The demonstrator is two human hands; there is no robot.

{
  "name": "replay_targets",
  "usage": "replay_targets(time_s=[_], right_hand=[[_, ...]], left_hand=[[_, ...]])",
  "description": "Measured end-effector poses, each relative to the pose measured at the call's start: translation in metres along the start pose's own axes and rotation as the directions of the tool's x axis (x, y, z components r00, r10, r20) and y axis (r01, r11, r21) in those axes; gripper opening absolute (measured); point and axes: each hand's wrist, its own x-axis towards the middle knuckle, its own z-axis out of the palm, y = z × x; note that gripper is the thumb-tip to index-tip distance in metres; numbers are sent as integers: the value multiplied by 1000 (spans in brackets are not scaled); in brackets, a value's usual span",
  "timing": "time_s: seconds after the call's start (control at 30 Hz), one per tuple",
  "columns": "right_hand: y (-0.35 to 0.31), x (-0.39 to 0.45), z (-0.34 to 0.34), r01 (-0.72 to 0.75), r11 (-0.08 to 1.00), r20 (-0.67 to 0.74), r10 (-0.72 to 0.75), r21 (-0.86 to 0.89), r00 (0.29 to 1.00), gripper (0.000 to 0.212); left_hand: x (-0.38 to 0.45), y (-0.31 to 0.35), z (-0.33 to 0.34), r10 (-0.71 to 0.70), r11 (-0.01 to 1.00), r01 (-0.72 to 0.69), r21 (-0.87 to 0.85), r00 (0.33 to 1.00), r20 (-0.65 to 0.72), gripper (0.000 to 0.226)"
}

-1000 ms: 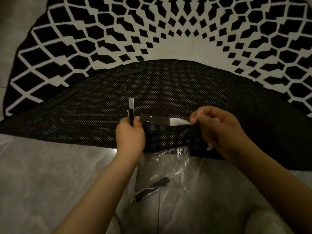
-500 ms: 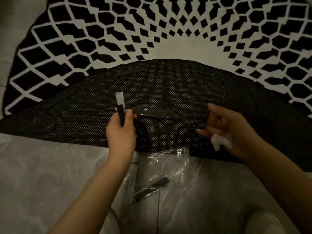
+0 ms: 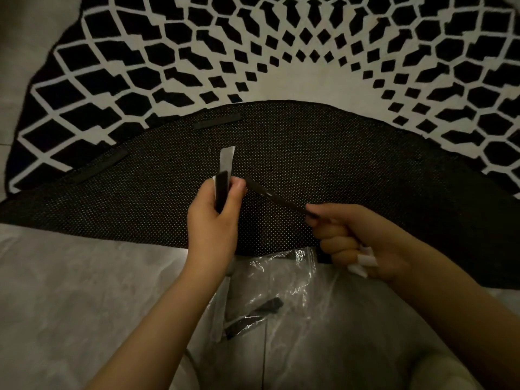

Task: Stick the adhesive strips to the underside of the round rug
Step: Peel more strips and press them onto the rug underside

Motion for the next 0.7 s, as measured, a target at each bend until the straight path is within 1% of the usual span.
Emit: replay_targets(time_s=[0.07, 0.1, 0.17, 0.2, 0.3, 0.37, 0.5, 0.57, 0.63, 0.7], right_hand=[[-3, -1, 2, 109, 990, -52, -104, 90, 993, 21], [-5, -2, 1, 169, 981, -88, -161, 96, 983, 20], [-11, -5, -6, 269, 962, -159, -259, 43, 953, 20], [-14, -7, -11, 299, 954, -191, -296, -12, 936, 21], [-22, -13, -29, 327, 916, -267, -384, -234, 884, 32], [-29, -17, -42, 322, 879, -308, -433, -351, 847, 33], [-52, -24, -65, 300, 811, -368, -514, -503, 774, 26], [-66, -27, -77, 294, 766, -379, -565, -572, 733, 27], [-79, -25, -87, 288, 717, -373, -611, -635, 698, 29], [-93, -22, -98, 255, 676, -382, -642, -692, 665, 26]], left_hand=[[-2, 2, 2, -32, 999, 32, -30, 999, -4, 16], [-2, 3, 3, -92, 991, 89, -97, 995, -27, 17], [1, 5, 1, -226, 946, 203, -251, 972, -65, 21], [2, 6, -1, -247, 940, 221, -261, 967, -69, 21], [4, 8, -2, -191, 974, 187, -126, 981, -19, 11], [3, 11, 7, -170, 981, 173, -90, 985, 40, 9], [6, 19, 36, -208, 976, 216, -34, 964, 166, 6], [12, 26, 55, -237, 970, 242, 5, 945, 224, 2], [20, 31, 70, -252, 968, 240, 77, 927, 279, 6], [30, 36, 86, -248, 962, 189, 198, 907, 341, 22]])
